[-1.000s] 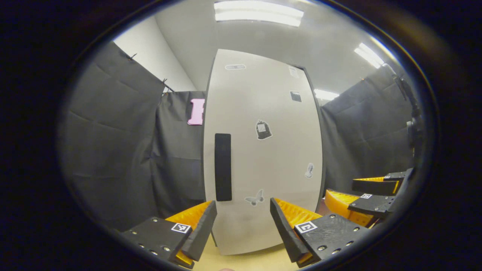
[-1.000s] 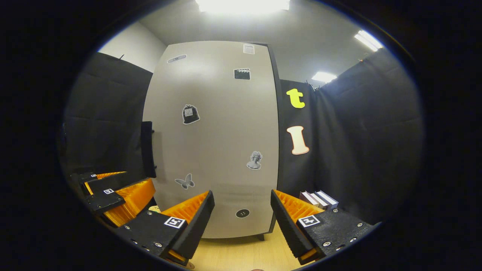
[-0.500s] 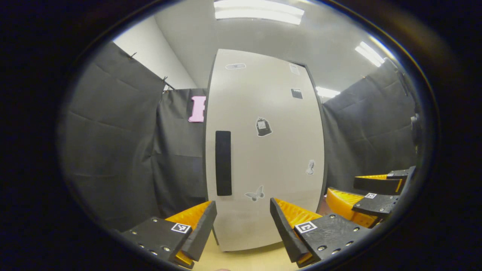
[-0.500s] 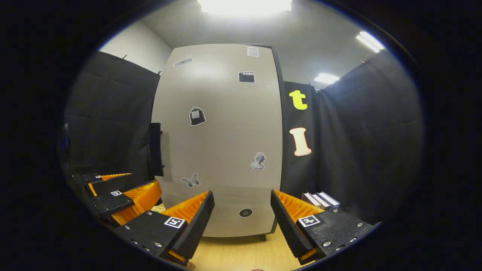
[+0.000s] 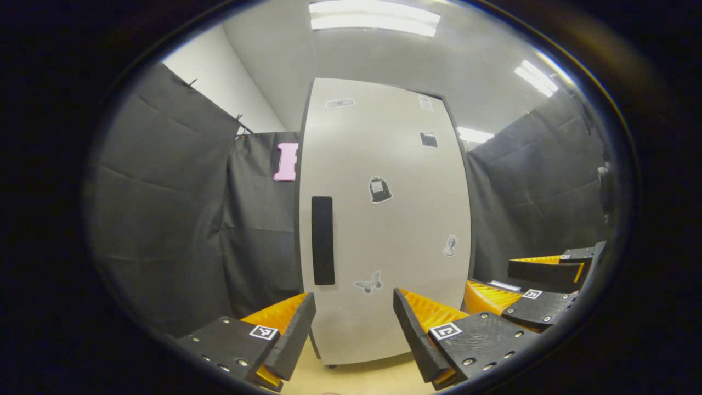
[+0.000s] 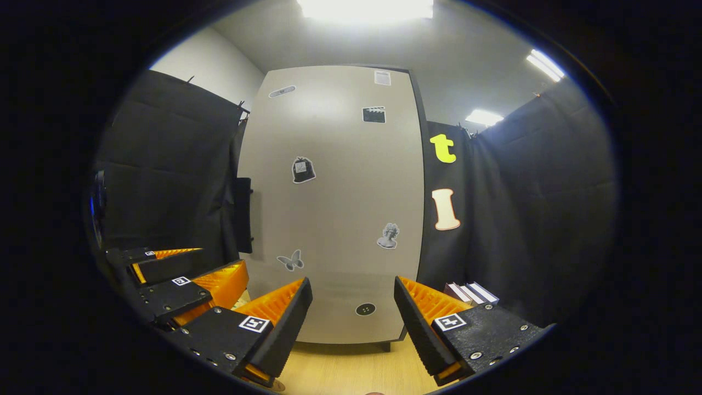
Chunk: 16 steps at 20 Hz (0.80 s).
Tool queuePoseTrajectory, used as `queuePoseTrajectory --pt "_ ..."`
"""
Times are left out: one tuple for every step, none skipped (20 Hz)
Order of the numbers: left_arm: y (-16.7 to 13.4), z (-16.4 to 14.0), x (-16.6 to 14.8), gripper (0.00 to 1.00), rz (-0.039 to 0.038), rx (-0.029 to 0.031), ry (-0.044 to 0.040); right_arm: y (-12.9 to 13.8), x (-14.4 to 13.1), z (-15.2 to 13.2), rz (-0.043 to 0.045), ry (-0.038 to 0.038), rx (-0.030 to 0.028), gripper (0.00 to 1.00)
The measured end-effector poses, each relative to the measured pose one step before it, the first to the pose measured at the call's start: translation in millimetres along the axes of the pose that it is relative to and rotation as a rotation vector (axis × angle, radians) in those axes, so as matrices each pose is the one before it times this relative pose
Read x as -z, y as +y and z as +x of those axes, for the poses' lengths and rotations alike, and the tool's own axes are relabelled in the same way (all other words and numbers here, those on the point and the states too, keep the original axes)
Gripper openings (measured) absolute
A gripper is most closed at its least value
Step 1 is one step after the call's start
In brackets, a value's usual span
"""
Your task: Open the cabinet door with the right hand, grasp the bottle in the cabinet with the left hand and place it on the coaster, then close the cabinet door with the right hand.
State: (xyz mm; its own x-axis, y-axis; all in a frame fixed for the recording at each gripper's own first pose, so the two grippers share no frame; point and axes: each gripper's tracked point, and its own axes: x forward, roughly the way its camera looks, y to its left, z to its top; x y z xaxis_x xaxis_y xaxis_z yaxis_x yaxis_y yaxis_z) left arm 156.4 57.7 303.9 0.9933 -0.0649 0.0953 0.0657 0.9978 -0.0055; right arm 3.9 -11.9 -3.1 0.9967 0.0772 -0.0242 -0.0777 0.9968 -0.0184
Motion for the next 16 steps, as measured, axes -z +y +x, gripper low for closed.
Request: queuePoseTrajectory --pt "-1.67 0.37 0.05 0.80 -0.00442 0.00408 -0.00038 0.37 -1.08 -0.92 -0.00105 -0.00332 0.00136 0.93" --pt "-0.29 -0.33 -0.17 0.80 -0.00371 -0.00018 0.00177 0.62 -0.75 -0.76 0.00156 -0.00317 -0.00228 0.93" --pt "-0.36 -0.41 0.41 0.84 -0.00583 -0.00015 0.00039 0.55 1.18 -1.02 0.00225 0.00132 -0.00057 0.93" --pt "-1.20 0.48 0.98 0.84 -0.00752 -0.00044 0.00330 0.04 -0.11 -1.38 0.00557 -0.00115 -0.00033 0.94" --pt "-0.42 -0.64 1.43 0.84 -0.00757 -0.00324 0.00707 -0.81 0.77 0.41 0.00417 0.00343 0.00102 0.94" --pt "0.24 -1.14 0.34 0.84 -0.00539 -0.00280 0.00521 -0.04 1.70 0.66 0.00334 0.00682 -0.00192 0.93" --pt "-0.13 0.78 -0.54 0.84 0.00236 -0.00362 -0.00214 -0.03 4.07 0.63 0.00288 0.01028 -0.00077 0.93" --pt "1.14 0.96 -1.43 0.84 0.00255 -0.00279 -0.00492 -0.64 0.52 -0.64 0.00146 0.00201 0.00085 0.93" --pt "-0.31 0.37 1.18 0.84 0.00028 -0.00031 -0.00179 -1.30 -0.34 -1.67 0.00072 0.00025 0.00333 0.93" --pt "-0.07 -0.15 -0.48 0.84 -0.00169 0.00067 -0.00176 -1.70 -0.71 -0.61 -0.00117 -0.00109 0.00445 0.93" --pt "-0.26 -0.29 -0.28 0.85 -0.00165 -0.00208 -0.00164 -0.62 -0.04 -0.80 -0.00210 -0.00070 0.00639 0.93" --pt "0.09 0.39 -0.21 0.86 -0.00125 -0.00145 -0.00044 -0.52 0.00 -0.78 -0.00307 -0.00022 0.00458 0.93" --pt "-0.34 -0.61 1.20 0.87 -0.00234 -0.00127 0.00388 -0.22 0.73 -0.34 -0.00143 0.00098 0.00082 0.93" --pt "0.22 -0.37 -0.05 0.87 -0.00095 -0.00324 0.00195 -0.08 0.29 -0.15 -0.00108 0.00146 0.00177 0.93" --pt "0.14 0.06 0.83 0.88 -0.00059 -0.00124 0.00280 -0.34 0.47 -0.44 0.00029 0.00150 0.00337 0.94" --pt "0.35 -0.24 0.18 0.84 0.00050 -0.00093 0.00214 -0.17 1.07 0.54 0.00065 0.00178 0.00090 0.93"
